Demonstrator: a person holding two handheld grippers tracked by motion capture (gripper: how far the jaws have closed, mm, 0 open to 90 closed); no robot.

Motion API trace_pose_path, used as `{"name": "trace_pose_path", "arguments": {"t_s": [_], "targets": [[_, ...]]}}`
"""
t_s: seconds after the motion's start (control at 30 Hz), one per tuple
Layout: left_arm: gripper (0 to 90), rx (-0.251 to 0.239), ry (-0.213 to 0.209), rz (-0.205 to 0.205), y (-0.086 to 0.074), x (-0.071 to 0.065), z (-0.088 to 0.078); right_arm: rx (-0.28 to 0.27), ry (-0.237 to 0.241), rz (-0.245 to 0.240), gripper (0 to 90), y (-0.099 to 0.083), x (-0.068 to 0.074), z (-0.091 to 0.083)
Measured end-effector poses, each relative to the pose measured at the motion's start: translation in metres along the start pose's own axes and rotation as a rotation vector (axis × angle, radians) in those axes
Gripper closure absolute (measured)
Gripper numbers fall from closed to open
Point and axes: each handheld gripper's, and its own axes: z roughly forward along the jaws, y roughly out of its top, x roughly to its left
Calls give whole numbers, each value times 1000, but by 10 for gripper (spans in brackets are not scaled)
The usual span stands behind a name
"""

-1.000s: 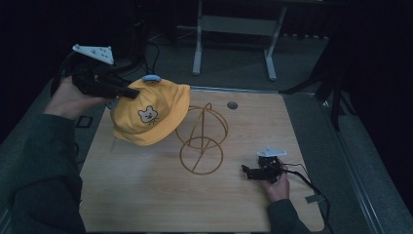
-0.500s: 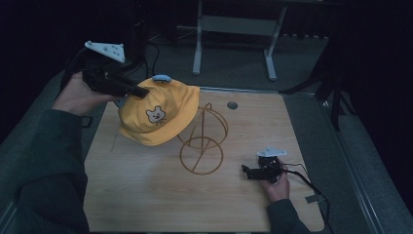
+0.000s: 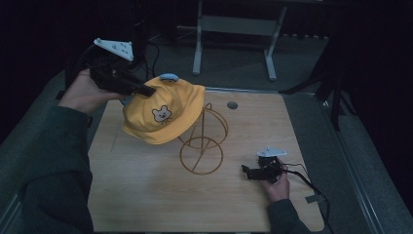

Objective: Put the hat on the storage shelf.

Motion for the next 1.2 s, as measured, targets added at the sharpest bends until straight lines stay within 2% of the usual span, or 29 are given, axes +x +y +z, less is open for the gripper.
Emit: {"name": "trace_pose_path", "arguments": {"t_s": [0.5, 0.87, 1.2], "targets": [[794, 7, -18, 30, 14, -5, 6, 0, 0, 0, 135, 0, 0, 0], [794, -16, -37, 48, 20, -8, 16, 0, 0, 0, 135, 0, 0, 0], [793, -11, -51, 51, 26, -9, 28, 1, 1, 1, 135, 0, 0, 0]]}}
